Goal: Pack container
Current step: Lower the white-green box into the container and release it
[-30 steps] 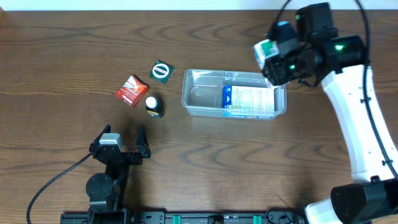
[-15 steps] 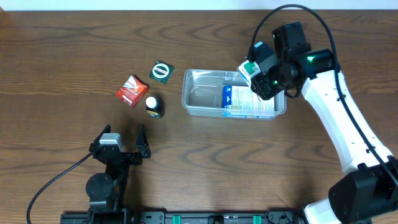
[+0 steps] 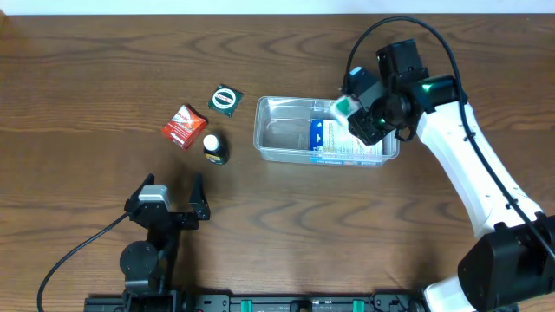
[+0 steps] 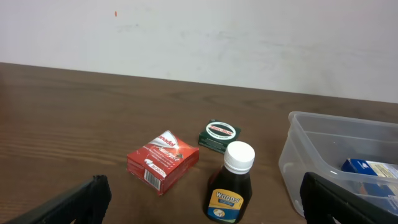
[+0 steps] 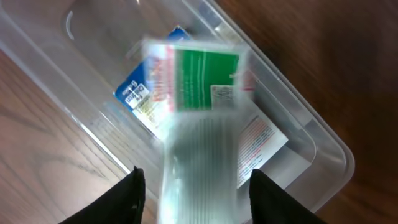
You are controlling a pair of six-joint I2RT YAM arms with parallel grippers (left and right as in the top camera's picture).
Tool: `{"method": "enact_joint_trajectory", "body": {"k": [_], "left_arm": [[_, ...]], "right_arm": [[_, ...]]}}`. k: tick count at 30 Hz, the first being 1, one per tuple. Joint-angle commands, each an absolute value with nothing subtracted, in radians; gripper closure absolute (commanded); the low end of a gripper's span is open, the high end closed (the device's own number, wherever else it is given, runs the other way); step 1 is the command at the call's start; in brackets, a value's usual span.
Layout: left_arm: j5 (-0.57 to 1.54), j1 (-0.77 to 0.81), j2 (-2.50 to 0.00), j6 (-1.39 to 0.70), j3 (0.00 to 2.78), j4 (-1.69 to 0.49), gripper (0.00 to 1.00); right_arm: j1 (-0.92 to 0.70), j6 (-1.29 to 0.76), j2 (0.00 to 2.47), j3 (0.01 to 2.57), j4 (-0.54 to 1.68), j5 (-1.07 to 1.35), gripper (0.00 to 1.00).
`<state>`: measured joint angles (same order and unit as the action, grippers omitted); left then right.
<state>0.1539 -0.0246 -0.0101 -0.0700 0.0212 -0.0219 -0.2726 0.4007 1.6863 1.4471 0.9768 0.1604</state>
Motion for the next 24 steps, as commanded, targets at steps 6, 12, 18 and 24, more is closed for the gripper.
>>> {"method": "enact_joint_trajectory", "body": {"k": [6, 12, 18, 24], "left_arm": [[0.172, -0.030, -0.004, -0.053, 0.004, -0.056, 0.02], [0.172, -0.030, -0.004, -0.053, 0.004, -0.056, 0.02], [0.172, -0.030, -0.004, -0.053, 0.004, -0.056, 0.02], [0.172, -0.030, -0.004, -0.053, 0.004, -0.056, 0.02]], "right_arm": [[-0.281, 0.612, 1.687, 1.385, 0.937, 0.161, 0.44], [-0.282, 0.625, 1.687, 1.376, 0.902, 0.166, 0.41], [-0.282, 0.498, 1.687, 1.376, 0.906, 0.257, 0.52], [-0.282, 0.267, 1.687, 1.376, 0.907, 0.374, 0.73]]}}
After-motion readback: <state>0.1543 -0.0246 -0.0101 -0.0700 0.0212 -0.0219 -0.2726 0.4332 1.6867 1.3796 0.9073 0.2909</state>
